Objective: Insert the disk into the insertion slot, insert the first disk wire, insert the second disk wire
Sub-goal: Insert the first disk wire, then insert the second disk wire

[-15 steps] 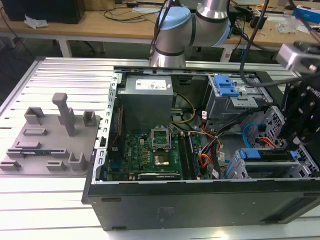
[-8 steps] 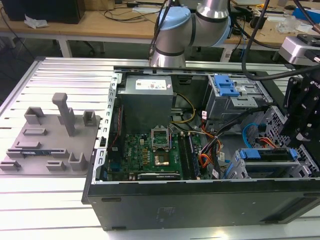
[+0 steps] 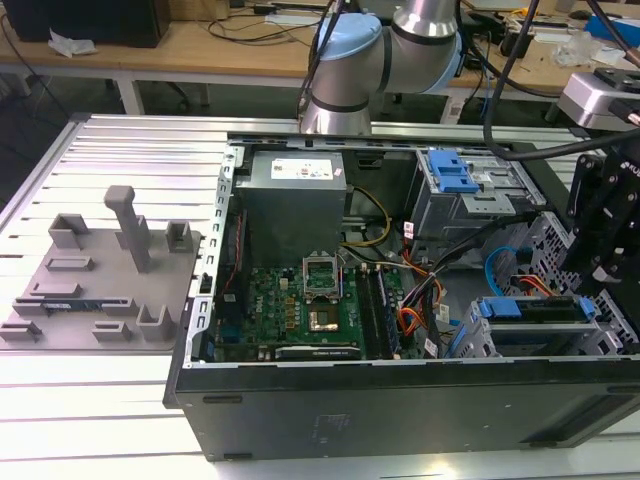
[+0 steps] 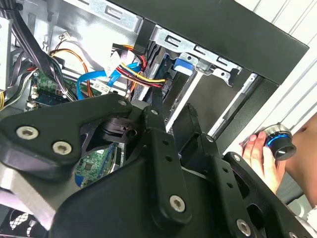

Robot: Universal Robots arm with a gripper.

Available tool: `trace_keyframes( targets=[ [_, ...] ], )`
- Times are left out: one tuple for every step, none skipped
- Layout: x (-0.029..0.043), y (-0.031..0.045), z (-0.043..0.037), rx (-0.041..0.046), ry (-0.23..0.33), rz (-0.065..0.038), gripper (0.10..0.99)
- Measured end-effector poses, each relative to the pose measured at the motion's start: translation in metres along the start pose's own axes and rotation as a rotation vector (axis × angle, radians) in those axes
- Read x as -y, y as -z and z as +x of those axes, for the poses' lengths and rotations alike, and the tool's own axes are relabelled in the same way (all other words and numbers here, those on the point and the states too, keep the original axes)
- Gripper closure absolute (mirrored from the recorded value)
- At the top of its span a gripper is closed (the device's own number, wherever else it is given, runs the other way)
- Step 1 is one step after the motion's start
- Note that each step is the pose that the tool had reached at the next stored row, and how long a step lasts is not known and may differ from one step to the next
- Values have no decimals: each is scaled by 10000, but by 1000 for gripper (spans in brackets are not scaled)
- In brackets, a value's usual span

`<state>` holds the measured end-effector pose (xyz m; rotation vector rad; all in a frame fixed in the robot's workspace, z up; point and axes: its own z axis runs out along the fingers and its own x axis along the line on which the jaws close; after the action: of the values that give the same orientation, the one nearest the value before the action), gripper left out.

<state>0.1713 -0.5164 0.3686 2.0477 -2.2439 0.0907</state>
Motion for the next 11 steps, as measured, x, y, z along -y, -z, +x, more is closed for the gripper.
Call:
trace_keyframes(
  targets=[
    [0,1,0,-5,0,0,725],
    [0,0,0,-8,0,1,725],
    [0,0,0,-19,0,2,725],
    [0,0,0,-27,-1,2,725],
    [0,1,0,-37,-1,3,725],
    [0,1,0,-43,-2,4,725],
    [0,0,0,-47,-1,4,725],
    [0,0,0,-54,-2,5,725],
    [0,0,0,-59,-2,5,725],
    [0,1,0,-63,-2,6,725],
    [0,0,0,-68,-2,6,725]
  ],
)
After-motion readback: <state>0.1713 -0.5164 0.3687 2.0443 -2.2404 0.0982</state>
